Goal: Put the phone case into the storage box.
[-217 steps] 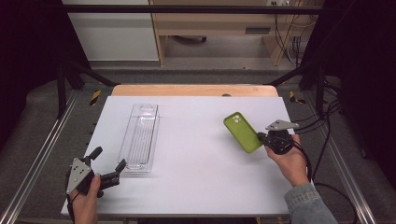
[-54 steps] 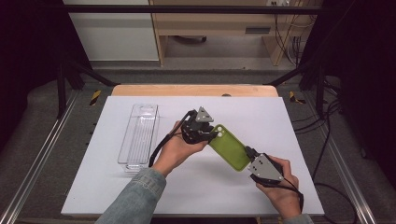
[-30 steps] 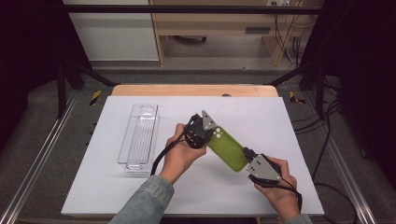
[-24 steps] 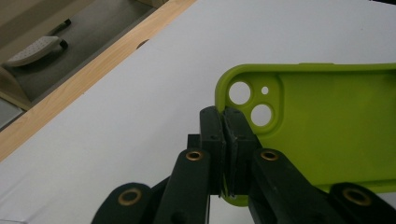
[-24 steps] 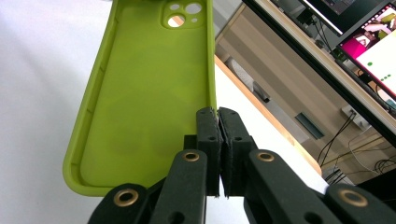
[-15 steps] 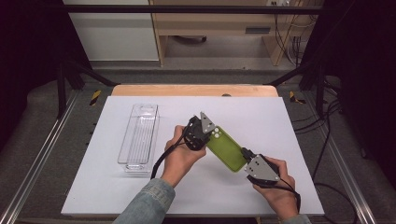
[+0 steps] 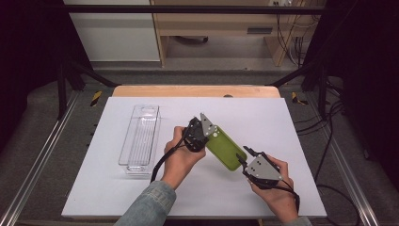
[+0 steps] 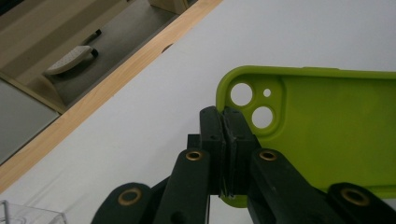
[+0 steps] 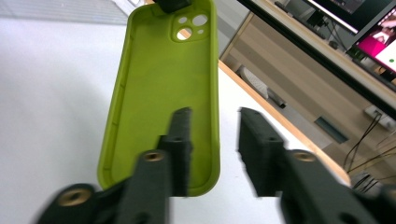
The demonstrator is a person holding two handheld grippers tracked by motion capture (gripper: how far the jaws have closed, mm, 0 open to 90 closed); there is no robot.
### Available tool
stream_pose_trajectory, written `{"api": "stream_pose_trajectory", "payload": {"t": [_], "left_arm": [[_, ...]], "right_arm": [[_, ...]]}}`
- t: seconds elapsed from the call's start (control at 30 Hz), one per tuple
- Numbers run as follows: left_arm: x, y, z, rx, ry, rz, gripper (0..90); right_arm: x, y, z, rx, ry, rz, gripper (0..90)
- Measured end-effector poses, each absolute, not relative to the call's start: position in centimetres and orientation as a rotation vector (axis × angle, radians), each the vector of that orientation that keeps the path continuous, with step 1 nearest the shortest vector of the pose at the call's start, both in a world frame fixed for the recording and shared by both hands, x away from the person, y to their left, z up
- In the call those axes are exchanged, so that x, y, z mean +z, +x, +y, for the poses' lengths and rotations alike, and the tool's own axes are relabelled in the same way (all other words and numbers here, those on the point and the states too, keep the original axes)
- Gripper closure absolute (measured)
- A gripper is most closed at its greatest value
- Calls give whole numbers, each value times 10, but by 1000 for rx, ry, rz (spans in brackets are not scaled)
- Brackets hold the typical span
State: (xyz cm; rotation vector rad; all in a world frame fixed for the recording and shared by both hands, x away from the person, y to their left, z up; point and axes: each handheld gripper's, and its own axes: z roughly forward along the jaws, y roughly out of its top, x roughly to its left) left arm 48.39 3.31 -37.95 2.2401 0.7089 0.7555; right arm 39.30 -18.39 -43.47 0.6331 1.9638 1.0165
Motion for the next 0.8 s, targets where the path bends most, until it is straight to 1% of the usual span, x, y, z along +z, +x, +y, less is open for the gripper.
{"api": "stream_pose_trajectory", "payload": {"t": [0.03, 0.13, 0.17, 0.2, 0.27, 0.53, 0.57, 0.67, 0.8], "left_arm": [[-379, 484, 33, 755, 2240, 709, 877], [-380, 485, 36, 774, 2246, 705, 878], [-380, 485, 36, 778, 2245, 705, 878], [-380, 485, 37, 781, 2245, 706, 878], [-380, 485, 40, 796, 2241, 704, 877], [-379, 484, 45, 811, 2227, 710, 878], [-379, 484, 45, 811, 2227, 710, 878], [-378, 483, 48, 797, 2219, 713, 877], [-377, 483, 50, 787, 2212, 716, 878]], "right_arm": [[-435, 393, -184, 1017, 633, 1964, 603], [-434, 395, -185, 1062, 669, 1968, 521], [-434, 396, -186, 1079, 693, 1968, 486], [-435, 398, -188, 1103, 730, 1965, 415], [-435, 400, -191, 1122, 757, 1961, 381], [-436, 405, -198, 1180, 820, 1961, 292], [-436, 405, -198, 1180, 820, 1961, 292], [-436, 407, -202, 1215, 839, 1982, 251], [-437, 408, -206, 1242, 852, 2012, 223]]}}
